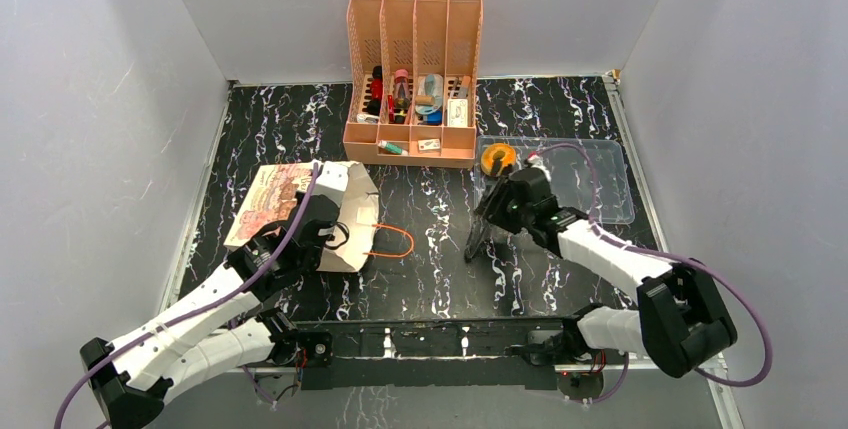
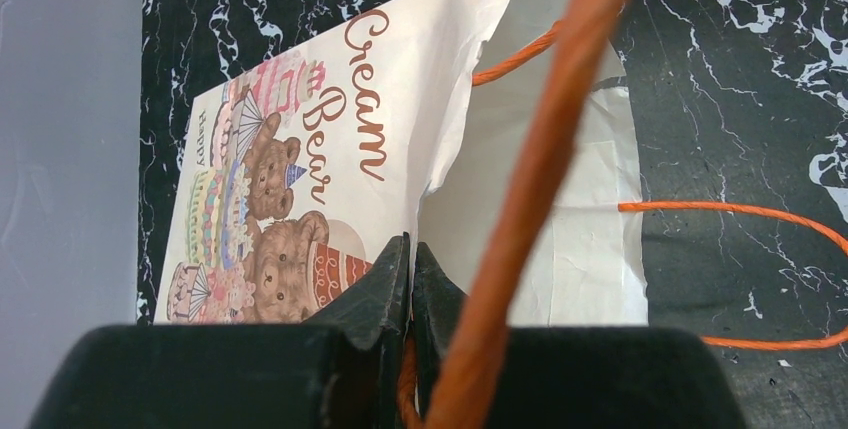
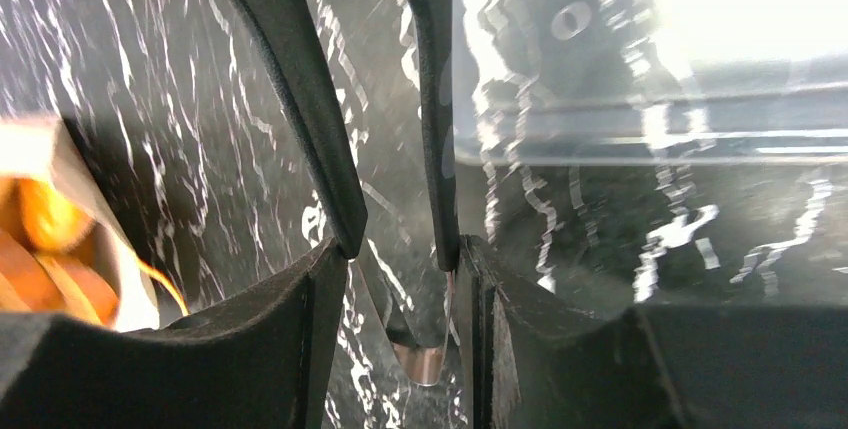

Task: Take the fake bread out of the paper bag
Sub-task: Take out the fake bread from the paper bag.

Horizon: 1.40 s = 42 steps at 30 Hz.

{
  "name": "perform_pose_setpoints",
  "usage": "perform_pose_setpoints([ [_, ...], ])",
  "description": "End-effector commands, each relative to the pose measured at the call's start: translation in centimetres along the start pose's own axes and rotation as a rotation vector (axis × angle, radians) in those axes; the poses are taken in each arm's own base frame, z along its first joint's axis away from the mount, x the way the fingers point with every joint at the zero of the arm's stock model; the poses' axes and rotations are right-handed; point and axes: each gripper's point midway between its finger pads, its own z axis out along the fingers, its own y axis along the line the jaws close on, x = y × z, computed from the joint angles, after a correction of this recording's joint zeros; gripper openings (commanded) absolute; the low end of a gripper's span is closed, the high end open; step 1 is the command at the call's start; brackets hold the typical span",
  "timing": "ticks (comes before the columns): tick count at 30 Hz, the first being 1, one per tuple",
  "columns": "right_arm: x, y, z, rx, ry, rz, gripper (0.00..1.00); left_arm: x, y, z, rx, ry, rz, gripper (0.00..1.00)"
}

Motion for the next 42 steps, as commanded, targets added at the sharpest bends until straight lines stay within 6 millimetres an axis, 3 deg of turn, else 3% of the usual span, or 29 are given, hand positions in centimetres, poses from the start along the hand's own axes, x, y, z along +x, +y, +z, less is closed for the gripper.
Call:
perform_pose_setpoints([
  [1, 2.0, 3.8, -0.1, -0.029, 0.004, -0.193, 0.4, -0.5, 0.1, -0.2, 0.002, -0.003, -0.016, 0.0],
  [7, 7.1, 5.8, 1.3, -0.011, 0.082, -0.377, 0.4, 0.1, -0.3, -0.2, 0.015, 0.016, -0.025, 0.0],
  [14, 10.0, 7.9, 3.7, 0.026, 0.131, -0.56, 0.4, 0.3, -0.8, 0.0, 0.016, 0.038, -0.068, 0.0],
  [25, 11.5, 8.3, 7.8, 0.109, 0.129, -0.767, 0.48, 1.1, -0.5, 0.1, -0.044, 0.091, -0.14, 0.0],
  [30, 11.5, 7.7, 8.1, 0.139, 0.078, -0.82, 0.56, 1.5, -0.5, 0.0, -0.052, 0.098, -0.176, 0.0],
  [32, 11.7, 7.3, 8.1, 0.134, 0.065, -0.83, 0.65, 1.6, -0.3, -0.1, -0.056, 0.096, -0.183, 0.0],
  [42, 12.7, 6.4, 7.8, 0.106, -0.02, -0.834, 0.68, 1.5, -0.1, -0.3, -0.057, 0.081, -0.212, 0.0],
])
